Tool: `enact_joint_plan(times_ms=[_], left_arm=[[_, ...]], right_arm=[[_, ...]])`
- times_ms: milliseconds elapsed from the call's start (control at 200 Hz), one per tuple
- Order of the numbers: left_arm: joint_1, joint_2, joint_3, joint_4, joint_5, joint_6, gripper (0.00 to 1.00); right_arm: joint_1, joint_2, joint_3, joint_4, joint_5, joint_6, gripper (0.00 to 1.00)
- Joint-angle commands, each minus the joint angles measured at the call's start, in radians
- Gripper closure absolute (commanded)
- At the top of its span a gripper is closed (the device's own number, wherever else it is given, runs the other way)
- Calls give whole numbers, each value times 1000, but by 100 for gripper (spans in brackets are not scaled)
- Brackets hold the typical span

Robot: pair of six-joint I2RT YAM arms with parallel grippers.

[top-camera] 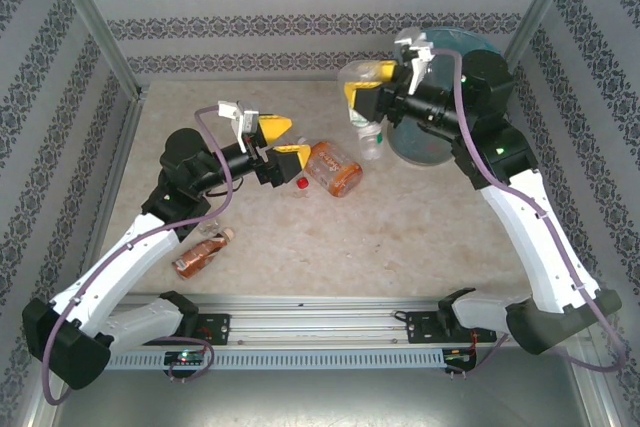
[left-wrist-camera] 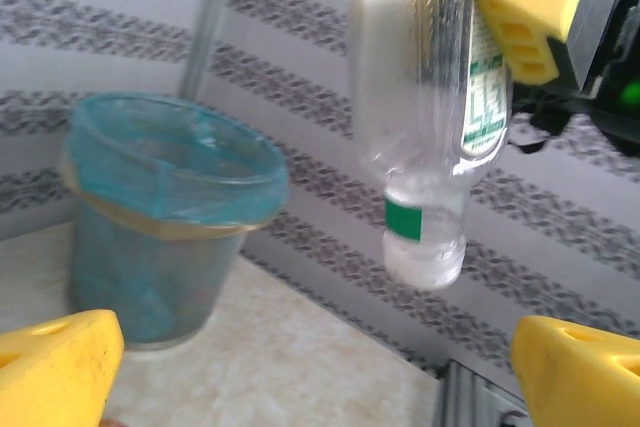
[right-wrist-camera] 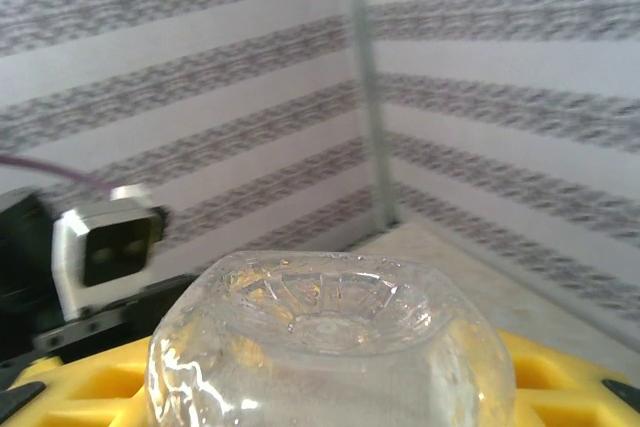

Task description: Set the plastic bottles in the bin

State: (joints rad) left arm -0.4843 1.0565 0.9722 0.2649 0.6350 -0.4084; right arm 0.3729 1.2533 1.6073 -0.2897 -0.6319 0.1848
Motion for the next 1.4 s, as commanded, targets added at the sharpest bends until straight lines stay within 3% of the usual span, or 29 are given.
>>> enact_joint_plan(times_ms=[0, 200, 560, 1394], left_arm=[[7, -9, -1, -100, -115, 58, 0], [7, -10, -36, -90, -162, 53, 0], [6, 40, -18, -120, -180, 74, 0], [7, 31, -36, -188, -235, 110, 0]], right_arm=[[-77, -5, 3, 16, 148, -25, 66], [-172, 29, 10, 65, 331, -56, 66], [-201, 175, 72, 210, 677, -268, 66], [-373, 526, 21, 388, 868, -290, 62]])
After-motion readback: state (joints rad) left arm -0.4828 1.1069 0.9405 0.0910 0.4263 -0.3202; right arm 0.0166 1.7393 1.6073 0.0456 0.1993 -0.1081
